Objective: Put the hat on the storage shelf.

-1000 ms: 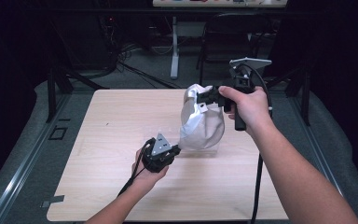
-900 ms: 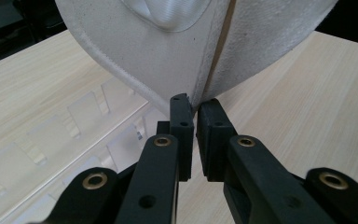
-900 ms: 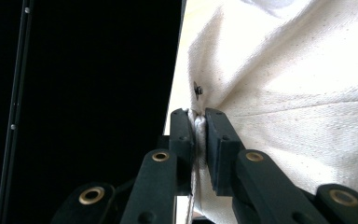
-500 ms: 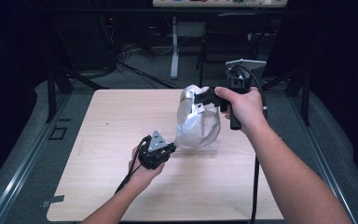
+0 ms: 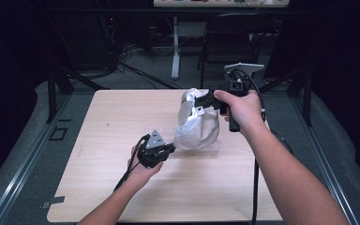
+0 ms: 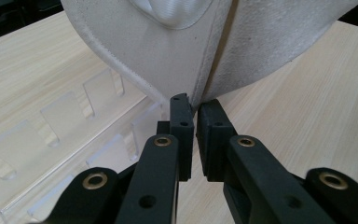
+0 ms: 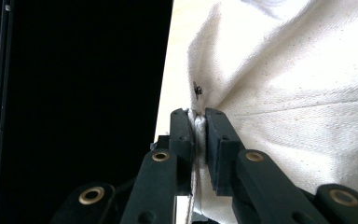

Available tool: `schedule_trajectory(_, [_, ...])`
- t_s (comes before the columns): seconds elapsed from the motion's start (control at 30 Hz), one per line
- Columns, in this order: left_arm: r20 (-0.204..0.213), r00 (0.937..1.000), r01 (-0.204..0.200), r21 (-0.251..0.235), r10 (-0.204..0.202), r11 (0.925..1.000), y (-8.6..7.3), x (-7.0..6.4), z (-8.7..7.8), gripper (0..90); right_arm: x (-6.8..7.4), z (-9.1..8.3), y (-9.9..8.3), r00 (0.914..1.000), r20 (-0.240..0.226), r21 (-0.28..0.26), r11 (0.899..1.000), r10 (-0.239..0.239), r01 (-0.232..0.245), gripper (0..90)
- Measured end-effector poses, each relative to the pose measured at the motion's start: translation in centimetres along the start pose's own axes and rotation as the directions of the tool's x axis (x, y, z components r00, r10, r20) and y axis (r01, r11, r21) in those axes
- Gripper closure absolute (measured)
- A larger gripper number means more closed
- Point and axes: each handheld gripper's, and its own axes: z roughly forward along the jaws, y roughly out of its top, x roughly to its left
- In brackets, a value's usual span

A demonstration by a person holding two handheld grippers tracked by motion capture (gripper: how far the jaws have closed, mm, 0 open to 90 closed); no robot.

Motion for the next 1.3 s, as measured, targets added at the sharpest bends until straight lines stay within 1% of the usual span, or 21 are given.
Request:
schedule_trajectory(0.03, [-0.002, 1.0, -0.002, 0.006, 0.003, 1.0, 0.0, 0.0, 0.0, 85.8, 0.0, 0.1, 0.0, 1.0, -0.005, -0.008, 1.0, 0.006, -0.006, 82.2])
schedule_trajectory(0.13, [-0.014, 0.9999, -0.003, 0.016, 0.003, 0.9999, -0.1, -0.2, 0.1, 86.0, -0.2, 0.2, 0.0, 1.0, 0.002, 0.0, 1.0, 0.001, -0.001, 82.2])
schedule_trajectory(0.27, [-0.023, 0.9997, -0.005, 0.027, 0.005, 0.9996, -0.4, -0.5, 0.3, 86.4, -0.1, 0.4, 0.0, 1.0, 0.008, -0.003, 1.0, 0.002, -0.002, 82.2])
schedule_trajectory(0.3, [-0.027, 0.9996, -0.001, 0.03, 0.002, 0.9996, -0.5, -0.6, 0.3, 86.4, -0.1, 0.5, 0.0, 1.0, 0.009, -0.001, 1.0, 0.002, -0.002, 82.2])
schedule_trajectory(0.37, [-0.039, 0.999, 0.023, 0.028, -0.022, 0.9993, -0.7, -0.5, 0.4, 86.5, -0.2, 0.6, 0.0, 0.9999, 0.012, 0.003, 1.0, 0.003, -0.003, 82.2])
schedule_trajectory(0.4, [-0.036, 0.9989, 0.031, 0.029, -0.03, 0.9991, -0.7, -0.4, 0.3, 86.4, -0.3, 0.7, 0.0, 0.9998, 0.02, 0.011, 1.0, -0.004, 0.004, 82.2])
schedule_trajectory(0.43, [-0.038, 0.9982, 0.047, 0.031, -0.046, 0.9984, -0.7, -0.4, 0.4, 86.5, -0.3, 0.8, 0.0, 0.9998, 0.021, 0.007, 1.0, 0.001, -0.001, 82.2])
schedule_trajectory(0.5, [-0.052, 0.9978, 0.044, 0.049, -0.041, 0.9979, -0.9, -0.6, 0.6, 86.6, -0.4, 0.9, 0.1, 0.9997, 0.026, 0.01, 1.0, -0.002, 0.001, 82.2])
schedule_trajectory(0.57, [-0.059, 0.9971, 0.051, 0.058, -0.048, 0.997, -1.0, -0.7, 0.8, 86.8, -0.4, 1.2, 0.1, 0.9995, 0.031, 0.014, 1.0, -0.003, 0.002, 82.2])
schedule_trajectory(0.63, [-0.061, 0.9958, 0.073, 0.063, -0.069, 0.9954, -1.0, -0.7, 0.9, 86.8, -0.5, 1.5, 0.1, 0.9993, 0.036, 0.016, 1.0, -0.005, 0.004, 82.2])
schedule_trajectory(0.67, [-0.061, 0.9955, 0.077, 0.064, -0.073, 0.995, -1.1, -0.6, 0.9, 86.8, -0.6, 1.6, 0.2, 0.9994, 0.036, 0.024, 1.0, 0.0, -0.001, 82.2])
schedule_trajectory(0.7, [-0.059, 0.9953, 0.081, 0.068, -0.077, 0.9944, -1.1, -0.6, 1.0, 86.8, -0.6, 1.7, 0.2, 0.9994, 0.035, 0.019, 1.0, -0.004, 0.004, 82.2])
schedule_trajectory(0.73, [-0.06, 0.9951, 0.084, 0.07, -0.079, 0.994, -1.1, -0.6, 1.0, 86.9, -0.7, 1.9, 0.2, 0.9993, 0.036, 0.013, 1.0, 0.002, -0.002, 82.2])
schedule_trajectory(0.8, [-0.064, 0.9941, 0.093, 0.088, -0.088, 0.9917, -1.3, -0.6, 1.1, 87.0, -0.9, 2.1, 0.2, 0.999, 0.045, 0.027, 1.0, -0.001, 0.0, 82.3])
schedule_trajectory(0.83, [-0.064, 0.9942, 0.092, 0.094, -0.087, 0.9913, -1.4, -0.4, 1.2, 86.9, -1.0, 2.2, 0.3, 0.9989, 0.047, 0.024, 1.0, -0.006, 0.004, 82.2])
schedule_trajectory(0.9, [-0.057, 0.9923, 0.116, 0.111, -0.11, 0.9871, -1.8, -0.2, 1.6, 86.9, -1.1, 2.4, 0.3, 0.9989, 0.048, 0.019, 1.0, 0.004, -0.005, 82.2])
schedule_trajectory(0.93, [-0.057, 0.9923, 0.116, 0.114, -0.11, 0.9866, -1.9, -0.2, 1.7, 86.9, -1.2, 2.6, 0.3, 0.9981, 0.061, 0.032, 0.999, 0.005, -0.007, 82.2])
schedule_trajectory(1.0, [-0.058, 0.9914, 0.123, 0.111, -0.118, 0.9861, -2.2, -0.3, 1.8, 86.9, -1.5, 3.0, 0.2, 0.9976, 0.069, 0.036, 0.999, 0.002, -0.004, 82.2])
schedule_trajectory(1.1, [-0.056, 0.9896, 0.138, 0.106, -0.132, 0.9848, -2.3, -0.3, 1.8, 86.9, -1.6, 3.2, 0.3, 0.9981, 0.062, 0.024, 1.0, 0.009, -0.011, 82.2])
schedule_trajectory(1.13, [-0.053, 0.9892, 0.142, 0.103, -0.137, 0.9846, -2.4, -0.2, 1.8, 86.8, -1.7, 3.2, 0.3, 0.9977, 0.067, 0.03, 0.999, 0.01, -0.012, 82.3])
schedule_trajectory(1.3, [-0.051, 0.9892, 0.142, 0.103, -0.137, 0.9845, -2.4, -0.2, 1.8, 86.6, -1.9, 3.3, 0.4, 0.9977, 0.067, 0.027, 1.0, 0.009, -0.011, 82.2])
